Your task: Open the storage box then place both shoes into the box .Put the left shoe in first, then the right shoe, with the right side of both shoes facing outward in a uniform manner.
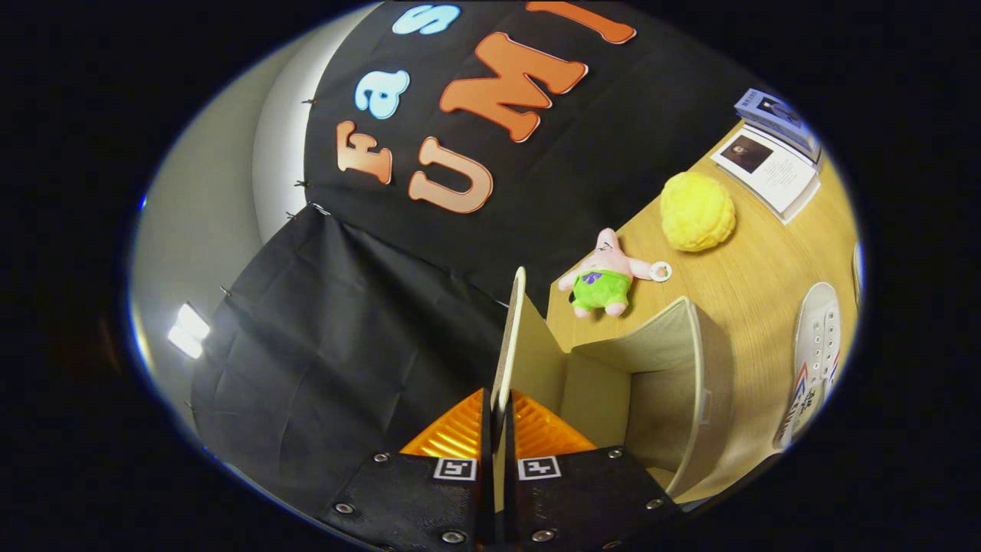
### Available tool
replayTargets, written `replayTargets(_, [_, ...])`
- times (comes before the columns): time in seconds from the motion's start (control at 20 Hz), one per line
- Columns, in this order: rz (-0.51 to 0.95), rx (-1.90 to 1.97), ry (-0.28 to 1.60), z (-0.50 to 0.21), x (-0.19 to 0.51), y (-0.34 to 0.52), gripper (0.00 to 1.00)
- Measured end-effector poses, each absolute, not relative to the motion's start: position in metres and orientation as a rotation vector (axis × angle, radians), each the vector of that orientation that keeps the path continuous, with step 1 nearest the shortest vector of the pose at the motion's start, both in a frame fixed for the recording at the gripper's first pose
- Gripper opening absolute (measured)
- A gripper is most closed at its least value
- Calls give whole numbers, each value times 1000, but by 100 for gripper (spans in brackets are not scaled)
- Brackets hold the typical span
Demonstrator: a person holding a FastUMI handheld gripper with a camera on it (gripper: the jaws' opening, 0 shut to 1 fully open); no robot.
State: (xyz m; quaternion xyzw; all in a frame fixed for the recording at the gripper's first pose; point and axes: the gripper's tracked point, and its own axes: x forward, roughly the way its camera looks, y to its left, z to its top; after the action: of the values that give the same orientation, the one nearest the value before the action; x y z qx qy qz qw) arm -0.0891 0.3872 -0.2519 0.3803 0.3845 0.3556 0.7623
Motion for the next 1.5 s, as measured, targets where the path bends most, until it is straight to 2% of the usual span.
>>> replayTargets(0.3, [801,778,811,-237,-114,468,6])
replayTargets(0.6, [867,690,862,-256,-137,542,7])
replayTargets(0.7, [909,654,890,-261,-150,554,14])
replayTargets(0.95, [891,566,879,-278,-152,546,94])
replayTargets(1.05, [848,540,853,-284,-142,525,98])
replayTargets(1.5, [556,397,716,-317,-71,366,98])
